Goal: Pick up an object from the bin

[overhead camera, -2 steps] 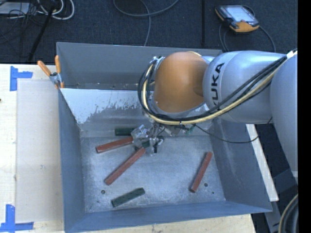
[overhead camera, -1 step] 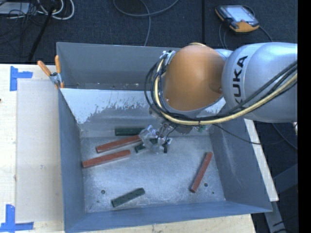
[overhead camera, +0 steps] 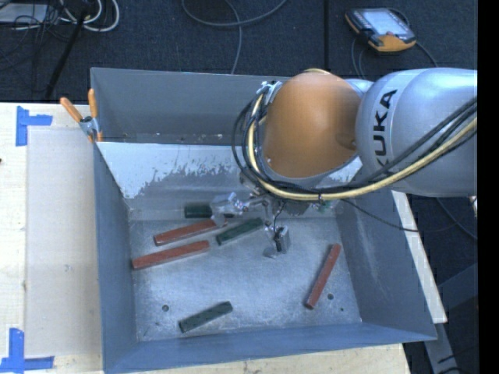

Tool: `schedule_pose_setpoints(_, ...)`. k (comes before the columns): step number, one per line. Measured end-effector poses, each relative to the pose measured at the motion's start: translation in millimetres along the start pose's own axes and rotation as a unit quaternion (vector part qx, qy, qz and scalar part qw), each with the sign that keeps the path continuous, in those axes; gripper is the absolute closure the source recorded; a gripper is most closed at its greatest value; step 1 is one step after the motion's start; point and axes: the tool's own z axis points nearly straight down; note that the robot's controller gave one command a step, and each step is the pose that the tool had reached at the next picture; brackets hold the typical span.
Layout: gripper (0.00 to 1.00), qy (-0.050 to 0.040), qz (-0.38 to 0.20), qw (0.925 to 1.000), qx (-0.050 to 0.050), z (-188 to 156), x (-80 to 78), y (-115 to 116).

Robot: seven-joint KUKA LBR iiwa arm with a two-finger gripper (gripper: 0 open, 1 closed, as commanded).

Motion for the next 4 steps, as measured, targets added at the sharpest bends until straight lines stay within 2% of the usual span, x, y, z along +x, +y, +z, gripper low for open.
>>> schedule_pose_setpoints(1,0.00,-0.0001,0.000,1.0000,0.000,0,0.0,0)
schedule_pose_setpoints(2,0.00,-0.0028,0.021,0.9998,0.003,44,7.5,-19)
schedule_pose_setpoints(3,0.00,-0.0001,0.129,0.9916,0.001,92,-7.7,-27)
schedule_pose_setpoints(4,1.00,-0.0039,0.021,0.9998,0.002,108,-26.8,-29)
